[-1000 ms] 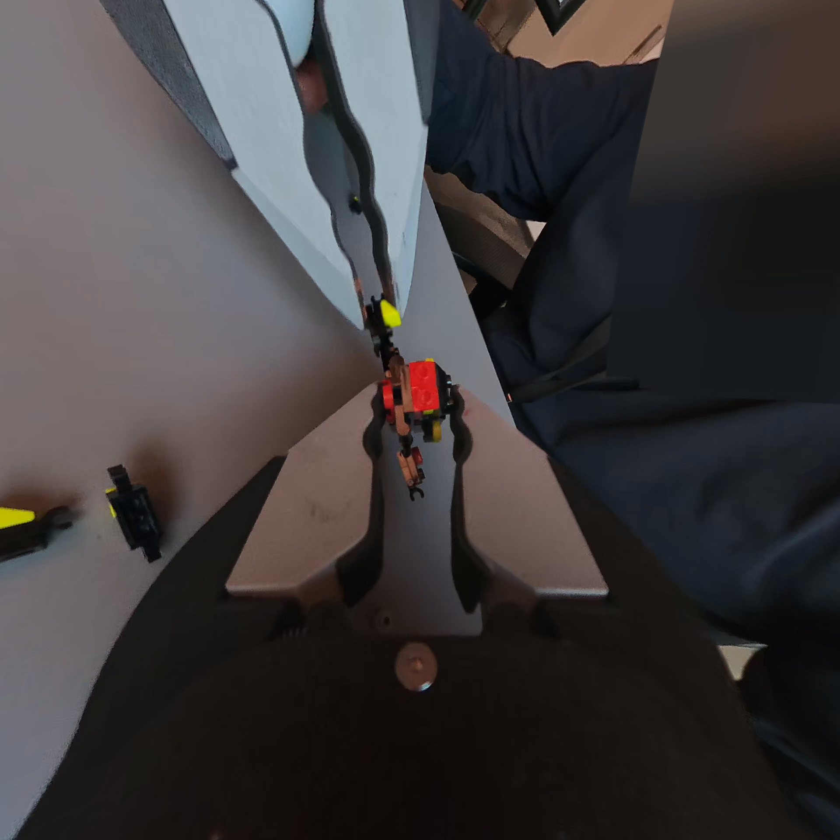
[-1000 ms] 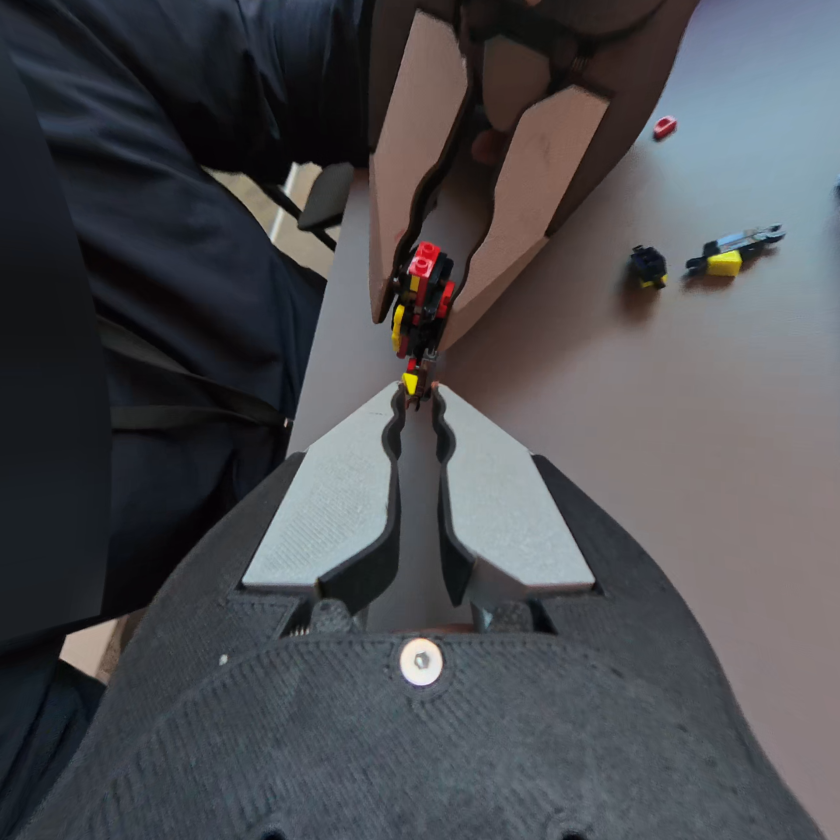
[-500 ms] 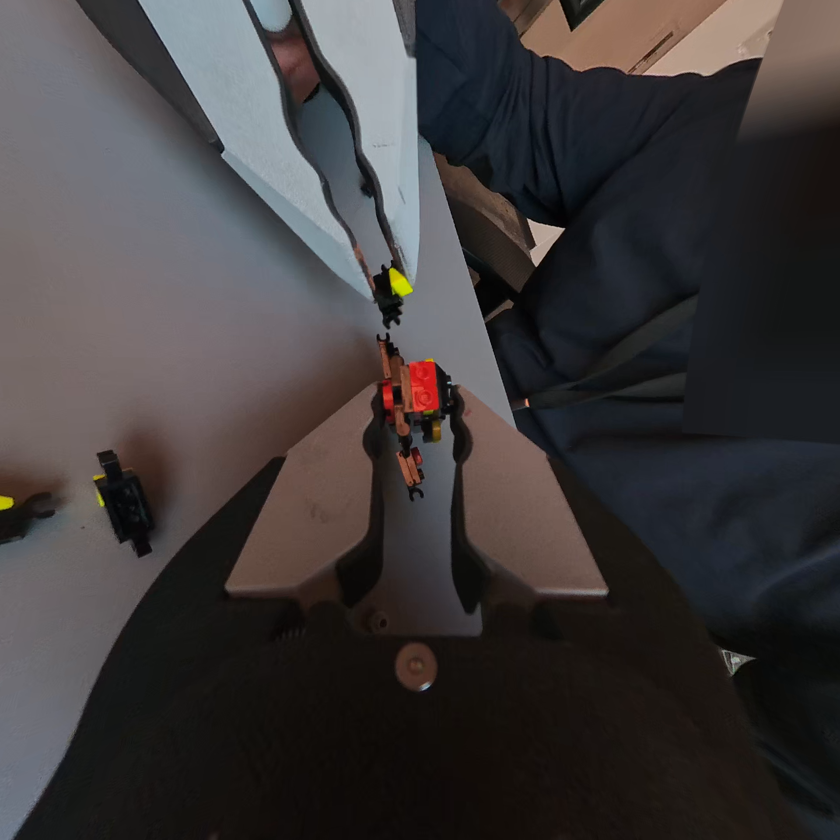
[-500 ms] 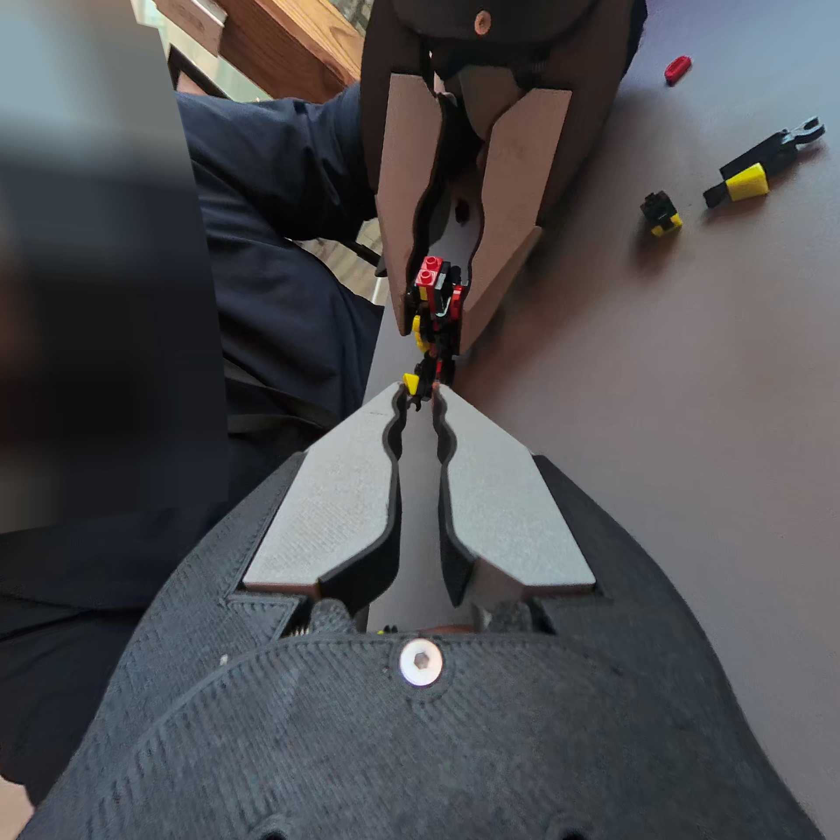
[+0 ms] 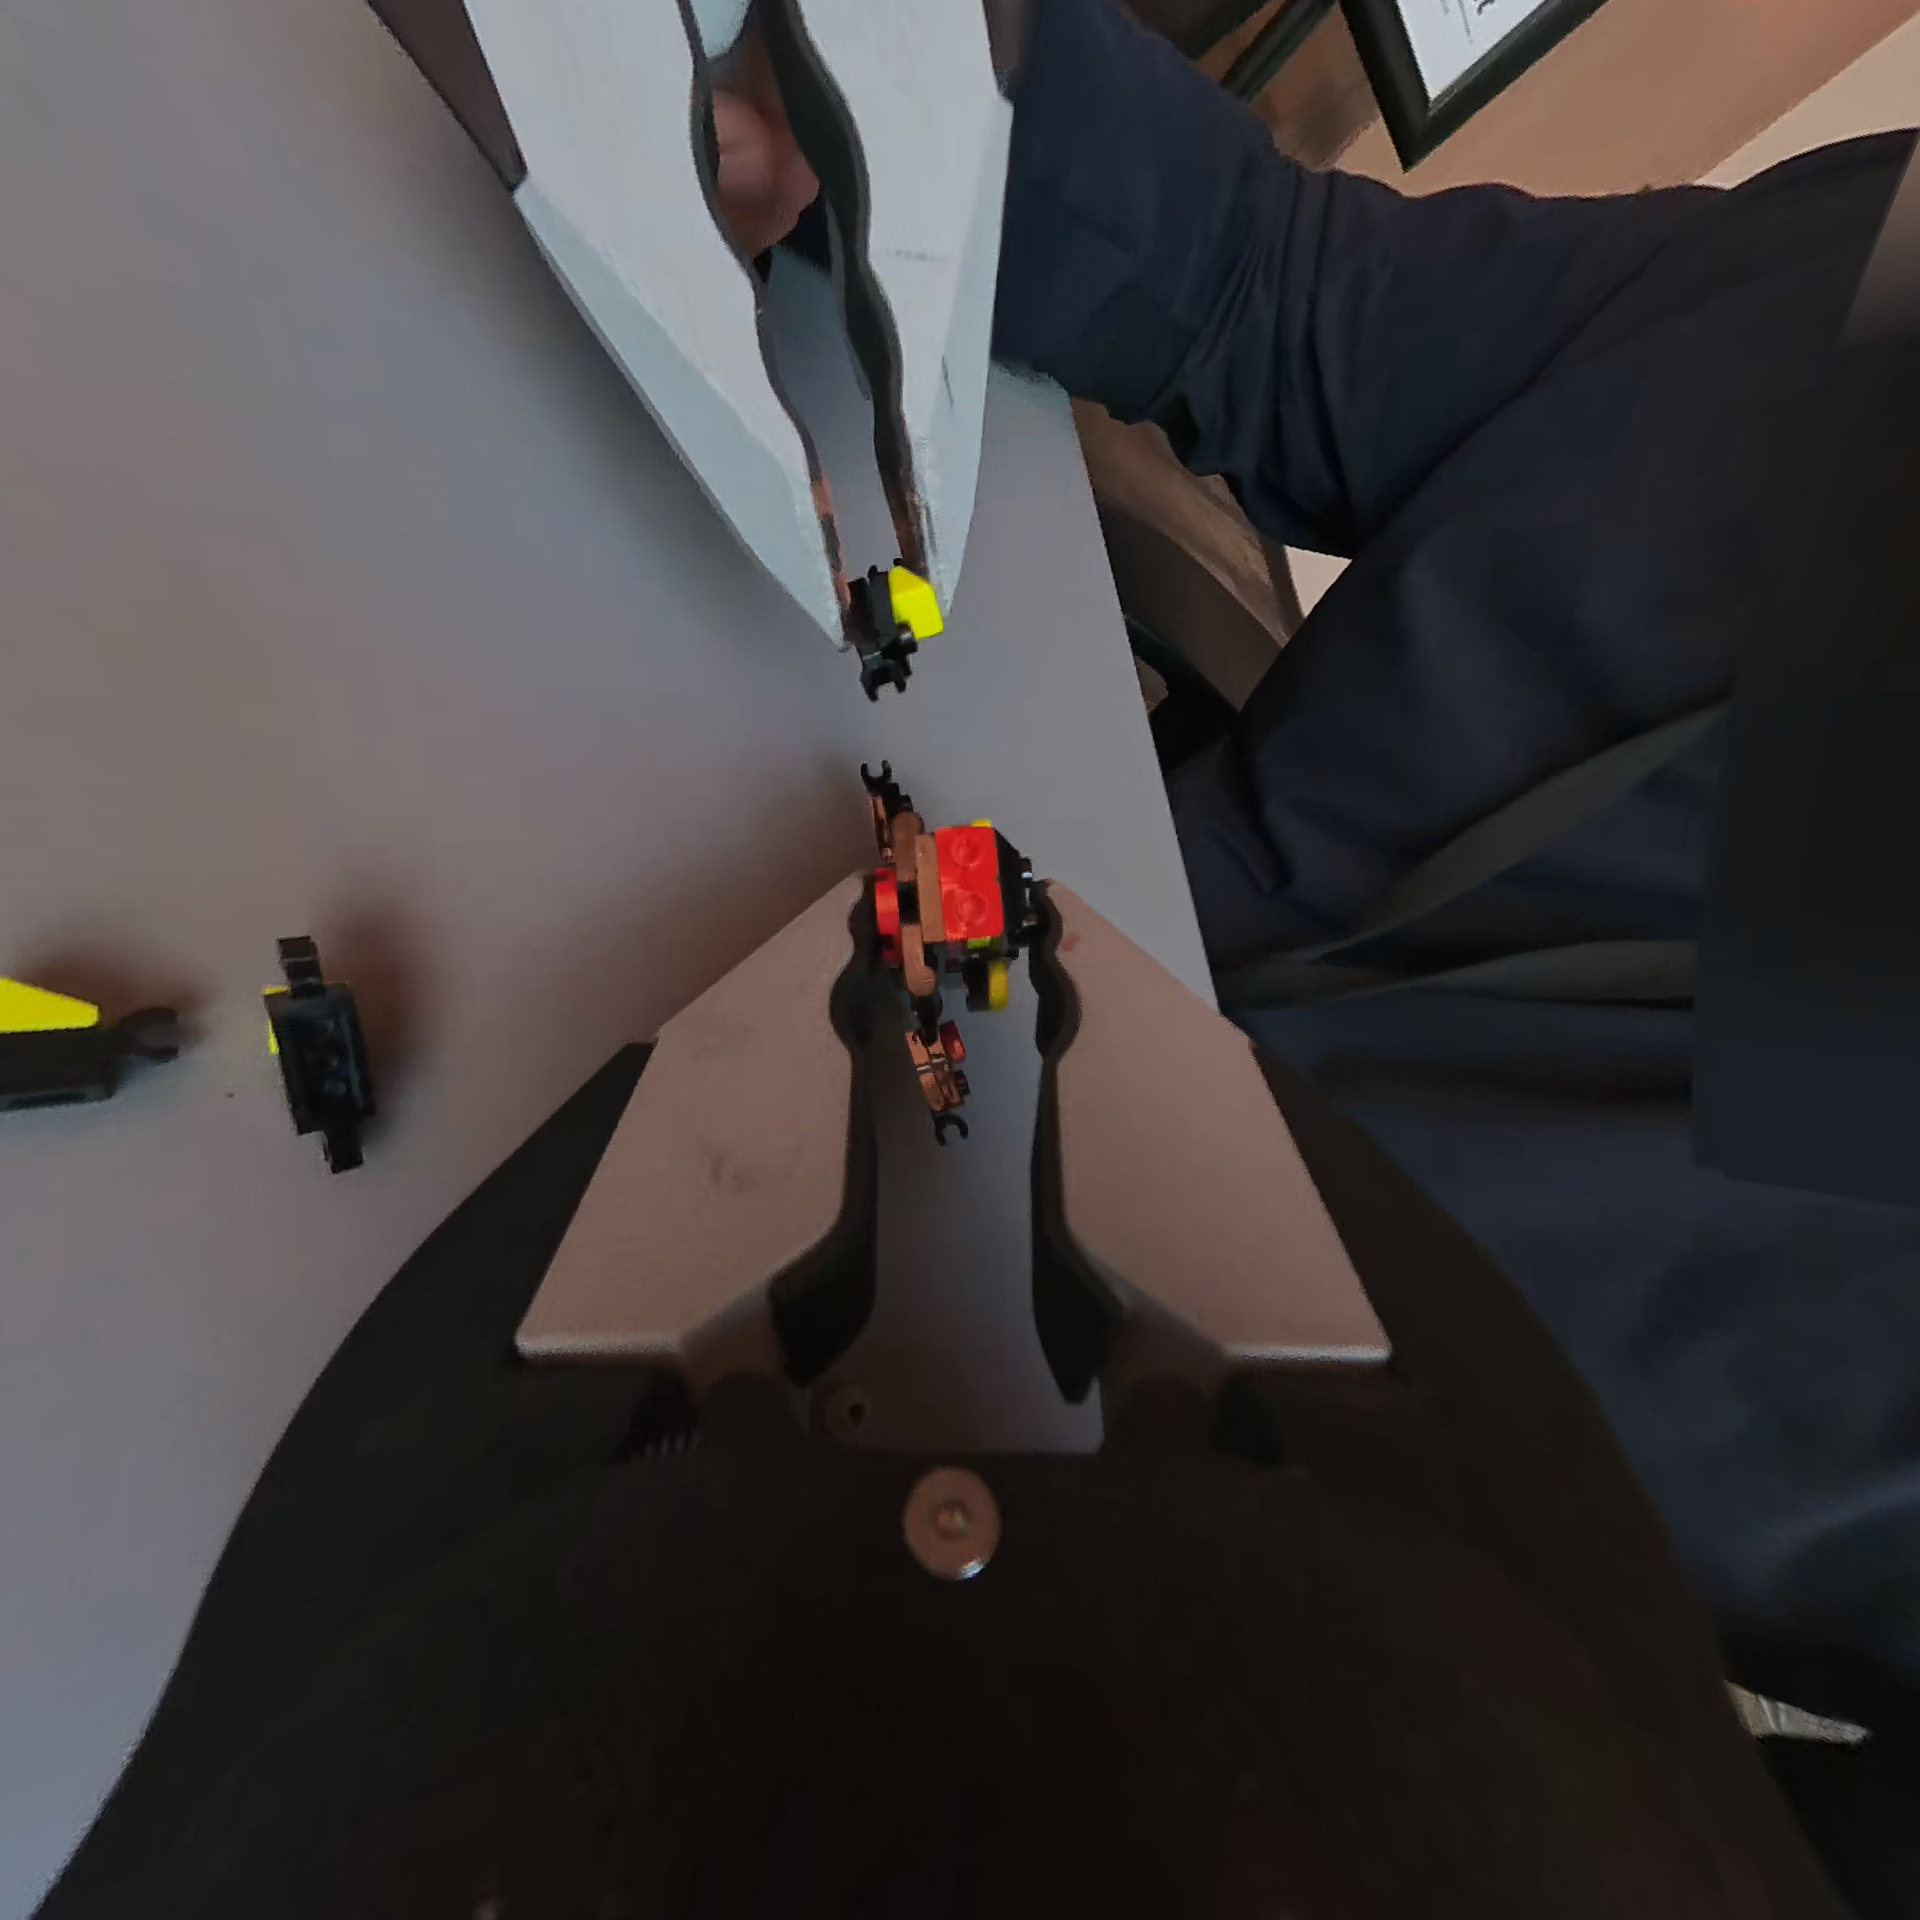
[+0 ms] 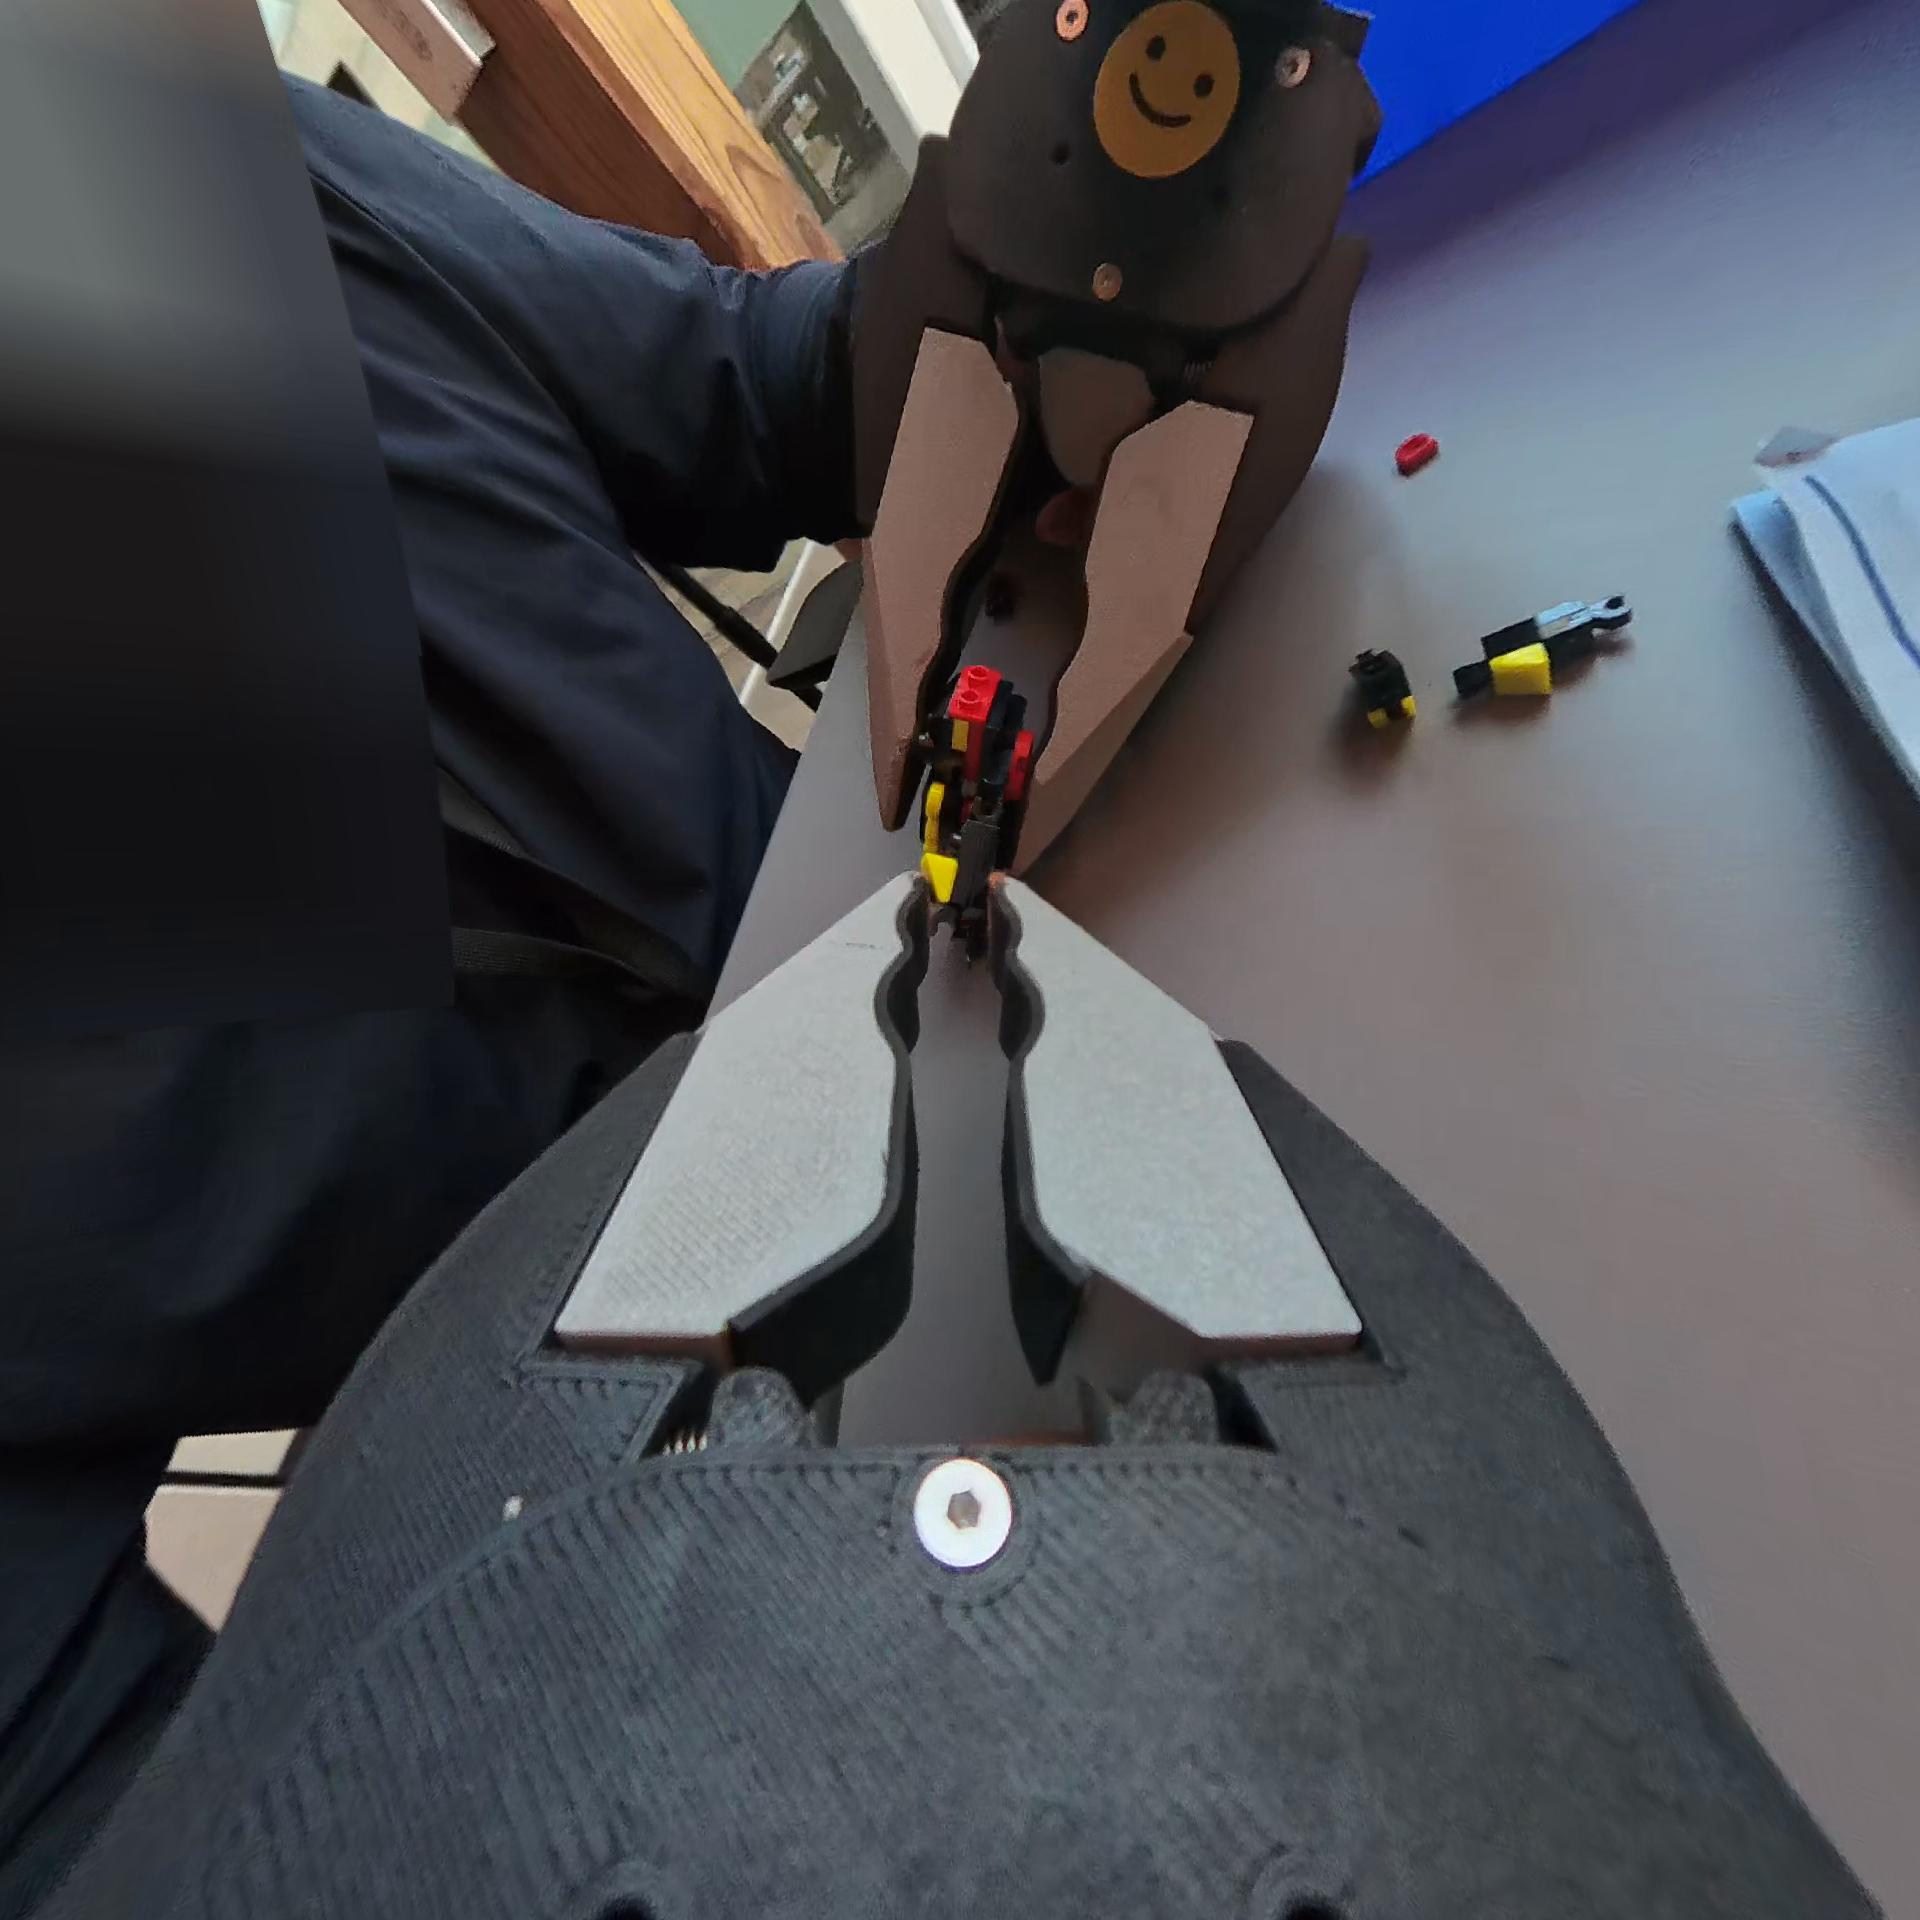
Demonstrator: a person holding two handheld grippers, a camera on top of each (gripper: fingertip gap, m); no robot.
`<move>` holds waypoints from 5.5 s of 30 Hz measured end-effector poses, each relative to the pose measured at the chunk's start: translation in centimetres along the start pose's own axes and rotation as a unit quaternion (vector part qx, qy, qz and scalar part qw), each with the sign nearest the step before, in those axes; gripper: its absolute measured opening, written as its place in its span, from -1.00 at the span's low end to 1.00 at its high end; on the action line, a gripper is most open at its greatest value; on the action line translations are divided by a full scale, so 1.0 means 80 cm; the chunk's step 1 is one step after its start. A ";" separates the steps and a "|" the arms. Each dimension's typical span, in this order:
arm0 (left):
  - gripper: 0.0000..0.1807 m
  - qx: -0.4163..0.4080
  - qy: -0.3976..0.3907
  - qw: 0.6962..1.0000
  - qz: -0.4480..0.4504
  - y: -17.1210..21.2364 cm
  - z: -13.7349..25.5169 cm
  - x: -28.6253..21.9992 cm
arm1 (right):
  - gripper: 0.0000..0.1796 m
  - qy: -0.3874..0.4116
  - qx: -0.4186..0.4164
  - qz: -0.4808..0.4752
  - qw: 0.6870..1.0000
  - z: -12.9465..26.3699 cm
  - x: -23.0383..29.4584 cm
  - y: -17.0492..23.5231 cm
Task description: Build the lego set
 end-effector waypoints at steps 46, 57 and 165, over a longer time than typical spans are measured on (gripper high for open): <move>-0.73 0.014 0.003 0.994 -0.109 -0.002 -0.012 -0.028 | -0.91 0.072 0.139 0.050 0.986 -0.045 0.053 -0.009; -0.74 0.022 -0.038 0.993 -0.105 0.000 -0.016 -0.029 | -0.91 0.089 0.146 0.056 0.984 -0.048 0.049 -0.007; -0.49 -0.141 -0.145 0.979 0.019 0.002 0.041 0.005 | -0.89 0.064 -0.034 -0.212 0.975 -0.005 -0.021 0.018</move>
Point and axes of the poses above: each gripper's, where its closed fingertips meet, z back along the fingers, y out of its underside, x = y × z across the jaws, the point moved 10 cm from there along z, back along the fingers, and after that the axes turned 12 degrees about x, right-handed, at the moved point
